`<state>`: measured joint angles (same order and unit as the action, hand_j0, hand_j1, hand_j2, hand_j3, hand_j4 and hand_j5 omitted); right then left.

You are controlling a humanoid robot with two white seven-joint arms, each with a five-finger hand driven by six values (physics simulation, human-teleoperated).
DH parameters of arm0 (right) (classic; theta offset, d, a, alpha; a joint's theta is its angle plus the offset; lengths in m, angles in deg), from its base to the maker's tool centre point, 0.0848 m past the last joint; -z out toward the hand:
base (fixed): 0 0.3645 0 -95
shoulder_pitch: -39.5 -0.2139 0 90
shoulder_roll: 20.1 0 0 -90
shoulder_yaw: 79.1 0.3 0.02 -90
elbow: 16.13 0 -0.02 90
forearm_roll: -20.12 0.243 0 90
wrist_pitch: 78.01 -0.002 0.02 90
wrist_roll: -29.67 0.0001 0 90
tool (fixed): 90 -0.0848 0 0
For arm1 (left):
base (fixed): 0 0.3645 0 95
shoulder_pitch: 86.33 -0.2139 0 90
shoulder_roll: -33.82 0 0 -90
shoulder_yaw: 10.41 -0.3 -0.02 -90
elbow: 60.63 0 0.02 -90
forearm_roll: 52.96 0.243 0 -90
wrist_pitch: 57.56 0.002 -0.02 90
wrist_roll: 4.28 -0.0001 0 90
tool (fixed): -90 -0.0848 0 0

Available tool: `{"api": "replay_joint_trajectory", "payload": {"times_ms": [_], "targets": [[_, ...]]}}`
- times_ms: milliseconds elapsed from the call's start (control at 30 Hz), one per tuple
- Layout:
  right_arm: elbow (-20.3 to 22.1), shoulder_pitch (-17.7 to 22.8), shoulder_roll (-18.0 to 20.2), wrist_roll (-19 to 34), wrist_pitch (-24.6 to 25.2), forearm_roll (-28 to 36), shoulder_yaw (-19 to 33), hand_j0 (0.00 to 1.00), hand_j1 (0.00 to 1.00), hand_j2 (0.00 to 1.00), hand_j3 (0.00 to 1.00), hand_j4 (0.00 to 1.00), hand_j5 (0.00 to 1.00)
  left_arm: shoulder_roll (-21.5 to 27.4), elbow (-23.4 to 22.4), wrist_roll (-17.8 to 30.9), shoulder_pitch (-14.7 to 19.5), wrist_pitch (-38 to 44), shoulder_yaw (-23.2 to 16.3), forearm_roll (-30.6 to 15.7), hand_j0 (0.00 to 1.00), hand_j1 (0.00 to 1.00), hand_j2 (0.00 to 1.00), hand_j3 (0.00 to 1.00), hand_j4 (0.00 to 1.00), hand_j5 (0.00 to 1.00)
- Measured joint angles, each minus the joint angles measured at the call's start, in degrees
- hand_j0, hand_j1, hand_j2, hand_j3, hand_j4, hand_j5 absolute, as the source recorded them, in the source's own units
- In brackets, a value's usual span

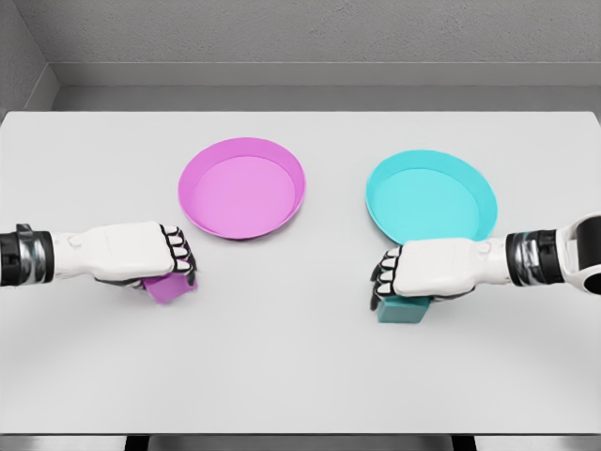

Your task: Place the blocks in the corresponding plates according to their colors

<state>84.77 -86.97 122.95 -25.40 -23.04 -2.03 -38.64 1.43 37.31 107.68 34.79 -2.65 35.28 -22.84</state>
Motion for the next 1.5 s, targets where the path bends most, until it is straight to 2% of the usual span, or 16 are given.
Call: {"api": "replay_joint_trajectory", "payload": {"times_ms": [100,200,400,500,567,733,767,800,900,1033,1100,1133,1200,1300,1500], "targets": [[0.0,0.0,0.1,0.0,0.0,0.0,0.1,0.68,0.68,0.68,0.68,0.68,0.68,0.0,0.1,0.1,0.9,0.0,0.0,-0.2,0.51,0.51,0.51,0.51,0.51,0.51],[0.0,0.1,0.1,0.1,-0.1,0.1,1.0,0.68,0.68,0.68,0.68,0.68,0.68,0.1,0.1,0.1,3.3,0.0,0.1,-0.4,0.49,0.49,0.49,0.49,0.49,0.49],[-1.1,0.2,0.4,0.1,-0.1,4.9,6.7,0.69,0.69,0.69,0.69,0.69,0.69,0.0,-0.4,0.2,8.0,0.0,0.1,-3.2,0.48,0.48,0.48,0.48,0.48,0.48],[-4.3,0.1,0.1,0.1,-0.1,8.2,10.3,0.69,0.69,0.69,0.69,0.69,0.69,-1.4,-2.0,0.1,10.9,0.0,0.1,-5.0,0.48,0.48,0.48,0.48,0.48,0.48],[-7.7,-0.8,-0.1,0.1,-0.1,10.5,12.3,0.69,0.69,0.69,0.69,0.69,0.69,-3.6,-4.3,0.4,13.0,0.0,0.1,-5.5,0.48,0.48,0.48,0.48,0.48,0.48],[-16.5,-3.2,-2.5,0.1,-0.1,15.0,15.5,0.70,0.70,0.70,0.70,0.70,0.70,-11.8,-15.3,1.5,16.0,0.0,0.0,-5.4,0.48,0.48,0.48,0.48,0.48,0.48],[-17.6,-3.2,-3.1,0.1,-0.1,15.3,16.0,0.91,0.91,0.91,0.91,0.91,0.91,-13.3,-17.4,1.7,16.6,-0.1,0.0,-5.3,0.48,0.48,0.48,0.48,0.48,0.48],[-18.3,-3.2,-3.6,0.1,-0.1,15.6,16.5,1.00,1.00,1.00,1.00,1.00,1.00,-14.9,-19.4,2.0,16.8,-0.1,0.0,-4.9,0.48,0.48,0.48,0.48,0.48,0.48],[-19.5,-2.9,-4.1,0.1,-0.1,15.8,17.4,1.00,1.00,1.00,1.00,1.00,1.00,-19.4,-24.1,3.2,17.4,-0.1,-0.1,-3.7,0.48,0.48,0.48,0.48,0.48,0.48],[-22.9,-2.1,-2.8,0.1,-0.1,15.9,22.7,1.00,1.00,1.00,1.00,1.00,1.00,-22.3,-26.3,3.9,18.0,-0.1,-0.1,-3.0,0.49,0.49,0.49,0.49,0.49,0.49],[-25.2,-1.6,-2.2,0.1,-0.1,15.9,25.4,1.00,1.00,1.00,1.00,1.00,1.00,-23.0,-26.7,4.4,18.3,-0.1,-0.1,-3.0,0.59,0.59,0.59,0.59,0.59,0.59],[-25.8,-1.4,-2.1,0.1,-0.1,15.9,26.1,1.00,1.00,1.00,1.00,1.00,1.00,-23.3,-26.8,4.5,18.3,-0.1,-0.1,-3.0,0.76,0.76,0.76,0.76,0.76,0.76],[-26.5,-1.2,-2.0,0.1,-0.1,15.8,27.0,1.00,1.00,1.00,1.00,1.00,1.00,-23.6,-26.9,4.6,18.3,-0.1,-0.1,-3.2,0.90,0.90,0.90,0.90,0.90,0.90],[-26.8,-0.9,-2.0,0.1,-0.1,15.4,27.6,1.00,1.00,1.00,1.00,1.00,1.00,-23.8,-27.0,4.7,18.4,0.0,0.0,-3.4,0.97,0.97,0.97,0.97,0.97,0.97],[-27.0,-1.0,-2.1,0.1,-0.1,14.6,28.0,1.00,1.00,1.00,1.00,1.00,1.00,-23.7,-27.8,4.6,19.0,0.0,0.3,-3.9,1.00,1.00,1.00,1.00,1.00,1.00]]}}
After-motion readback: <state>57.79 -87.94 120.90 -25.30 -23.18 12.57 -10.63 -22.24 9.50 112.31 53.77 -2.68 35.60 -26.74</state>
